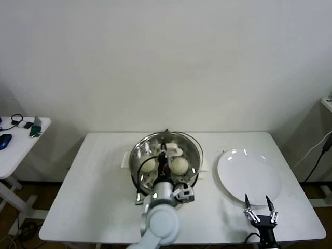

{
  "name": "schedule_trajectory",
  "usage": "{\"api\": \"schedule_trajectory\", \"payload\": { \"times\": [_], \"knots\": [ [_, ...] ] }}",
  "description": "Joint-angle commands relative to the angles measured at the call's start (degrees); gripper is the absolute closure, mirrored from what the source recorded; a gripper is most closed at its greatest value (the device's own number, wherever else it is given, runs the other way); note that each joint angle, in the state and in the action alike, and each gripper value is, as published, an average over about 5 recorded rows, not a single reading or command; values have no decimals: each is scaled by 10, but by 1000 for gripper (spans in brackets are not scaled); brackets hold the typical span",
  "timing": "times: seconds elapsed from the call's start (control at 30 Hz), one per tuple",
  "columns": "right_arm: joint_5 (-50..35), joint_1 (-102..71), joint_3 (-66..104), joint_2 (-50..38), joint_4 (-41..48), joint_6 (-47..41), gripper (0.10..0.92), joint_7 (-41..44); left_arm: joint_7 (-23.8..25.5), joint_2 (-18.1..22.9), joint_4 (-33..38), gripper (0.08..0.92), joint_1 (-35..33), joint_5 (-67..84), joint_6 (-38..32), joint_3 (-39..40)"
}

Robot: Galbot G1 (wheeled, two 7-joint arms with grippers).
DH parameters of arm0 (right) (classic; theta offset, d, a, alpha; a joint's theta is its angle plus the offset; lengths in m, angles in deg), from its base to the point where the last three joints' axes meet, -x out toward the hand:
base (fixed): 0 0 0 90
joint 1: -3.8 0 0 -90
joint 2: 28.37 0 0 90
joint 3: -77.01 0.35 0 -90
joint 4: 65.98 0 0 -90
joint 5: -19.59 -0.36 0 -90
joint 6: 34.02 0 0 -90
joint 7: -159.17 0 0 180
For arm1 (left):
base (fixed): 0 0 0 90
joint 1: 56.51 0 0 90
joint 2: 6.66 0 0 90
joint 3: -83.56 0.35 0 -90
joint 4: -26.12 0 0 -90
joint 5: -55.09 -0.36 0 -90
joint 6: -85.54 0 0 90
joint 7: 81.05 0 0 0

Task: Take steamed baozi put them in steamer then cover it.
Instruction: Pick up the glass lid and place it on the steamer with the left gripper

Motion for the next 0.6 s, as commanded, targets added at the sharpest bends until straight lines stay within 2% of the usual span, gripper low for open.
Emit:
{"api": "schedule_trajectory", "payload": {
  "times": [0.03,0.6],
  "knots": [
    [-1,0,2,0,2,1,203,0,-3,-13,-15,862,4,-6,-2,-3],
    [-1,-4,3,2,4,6,203,1,-13,-34,-25,862,1,-20,-18,-13]
  ]
}}
